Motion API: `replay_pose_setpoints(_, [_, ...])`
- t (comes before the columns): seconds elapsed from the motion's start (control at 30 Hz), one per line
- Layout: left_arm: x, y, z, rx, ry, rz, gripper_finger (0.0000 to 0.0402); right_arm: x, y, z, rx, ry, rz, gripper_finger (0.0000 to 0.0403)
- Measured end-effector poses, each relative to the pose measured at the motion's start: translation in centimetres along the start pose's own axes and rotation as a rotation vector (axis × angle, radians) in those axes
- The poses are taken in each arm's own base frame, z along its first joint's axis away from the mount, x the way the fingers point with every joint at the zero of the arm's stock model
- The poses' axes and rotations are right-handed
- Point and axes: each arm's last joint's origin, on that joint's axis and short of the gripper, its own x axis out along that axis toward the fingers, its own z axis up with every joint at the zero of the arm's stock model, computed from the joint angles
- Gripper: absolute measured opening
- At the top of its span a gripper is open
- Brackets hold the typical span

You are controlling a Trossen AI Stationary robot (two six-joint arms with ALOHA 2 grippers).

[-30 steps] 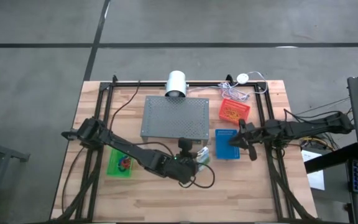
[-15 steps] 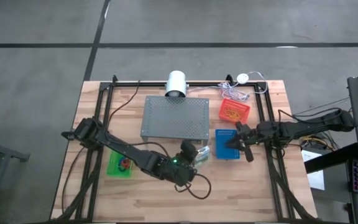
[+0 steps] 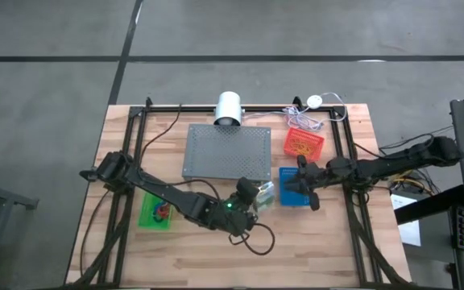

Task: Pick & Place Office Desk Supplies
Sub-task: Put the bottom pack of yellow crayons into the blue bin

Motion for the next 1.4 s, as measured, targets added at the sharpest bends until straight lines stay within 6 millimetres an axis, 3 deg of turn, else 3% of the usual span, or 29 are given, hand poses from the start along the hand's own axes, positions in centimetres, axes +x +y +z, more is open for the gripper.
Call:
replay_pose_setpoints(0.2, [0.1,0.2,-0.2,0.035,0.053,0.041,0.0001,0.9,-0.1,-0.2,0.013,0.051,-0.013,0.0124])
replay_pose_setpoints(0.4, [0.1,0.2,-0.3,0.068,0.063,0.047,0.0001,1.3,0.2,0.9,0.013,0.027,-0.006,0.0156])
replay_pose_setpoints(0.57, [0.1,0.2,-0.3,0.08,0.066,0.049,0.0001,1.6,0.4,1.7,-0.021,0.007,0.0,0.017])
replay_pose_setpoints(1.4, [0.1,1.0,0.2,0.16,0.074,0.116,0.0001,2.3,0.3,1.9,-0.074,0.018,-0.048,0.0261])
